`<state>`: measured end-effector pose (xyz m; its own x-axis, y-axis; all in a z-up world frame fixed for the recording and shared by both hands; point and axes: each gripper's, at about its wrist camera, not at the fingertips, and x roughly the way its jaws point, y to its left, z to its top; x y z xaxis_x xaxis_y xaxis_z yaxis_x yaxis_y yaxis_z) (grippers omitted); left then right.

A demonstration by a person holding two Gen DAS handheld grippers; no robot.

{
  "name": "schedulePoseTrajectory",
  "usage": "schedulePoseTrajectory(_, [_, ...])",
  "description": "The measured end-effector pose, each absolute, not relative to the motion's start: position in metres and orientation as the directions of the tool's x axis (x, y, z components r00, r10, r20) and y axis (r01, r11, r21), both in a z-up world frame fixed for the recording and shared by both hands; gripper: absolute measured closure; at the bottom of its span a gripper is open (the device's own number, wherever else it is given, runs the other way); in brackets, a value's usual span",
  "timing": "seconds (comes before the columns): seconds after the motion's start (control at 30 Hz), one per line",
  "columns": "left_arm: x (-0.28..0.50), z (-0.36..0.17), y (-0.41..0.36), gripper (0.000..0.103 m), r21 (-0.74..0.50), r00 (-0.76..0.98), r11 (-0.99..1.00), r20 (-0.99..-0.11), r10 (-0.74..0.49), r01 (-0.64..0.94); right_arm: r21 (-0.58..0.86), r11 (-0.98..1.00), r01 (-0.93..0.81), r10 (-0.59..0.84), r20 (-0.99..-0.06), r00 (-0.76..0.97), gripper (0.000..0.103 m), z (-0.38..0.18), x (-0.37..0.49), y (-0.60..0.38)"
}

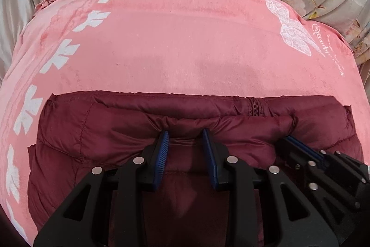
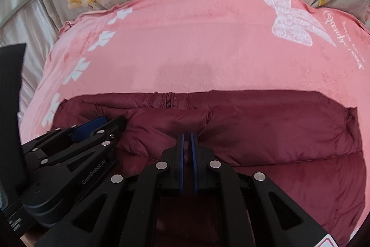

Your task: Fold large clothes

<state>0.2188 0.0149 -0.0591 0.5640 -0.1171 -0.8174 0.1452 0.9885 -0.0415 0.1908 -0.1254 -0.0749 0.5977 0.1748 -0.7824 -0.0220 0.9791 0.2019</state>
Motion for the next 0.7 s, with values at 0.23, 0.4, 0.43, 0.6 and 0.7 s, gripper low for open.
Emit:
schedulePoseTrajectory(0.23, [0.219, -0.070, 0.007, 0.073, -0.009, 0.589, 0.990, -0.803, -0.091, 0.142, 0.206, 0.979, -0.004, 0.169, -0.790, 0.590, 0.103, -0.096, 0.196, -0.128])
schedulePoseTrajectory(0.4, [0.217, -0.076, 0.006, 0.073, -0.002, 0.618, 0.991, -0.781, -0.086, 0.136, 0.236, 0.972, -0.003, 0.190, -0.773, 0.605, 0.103, -0.104, 0.196, -0.132])
schedulePoseTrajectory(0.43, [0.216, -0.076, 0.006, 0.073, -0.002, 0.624, 0.991, -0.776, -0.087, 0.135, 0.238, 0.971, -0.003, 0.191, -0.770, 0.609, 0.103, -0.104, 0.196, -0.132])
schedulePoseTrajectory(0.6, [0.214, -0.078, 0.007, 0.073, -0.018, 0.654, 0.992, -0.750, -0.097, 0.126, 0.245, 0.970, -0.009, 0.194, -0.747, 0.636, 0.103, -0.108, 0.194, -0.133])
schedulePoseTrajectory(0.7, [0.213, -0.072, 0.028, 0.069, -0.159, 0.650, 0.977, -0.730, -0.211, 0.139, 0.236, 0.971, -0.020, 0.193, -0.741, 0.644, 0.103, -0.107, 0.194, -0.132])
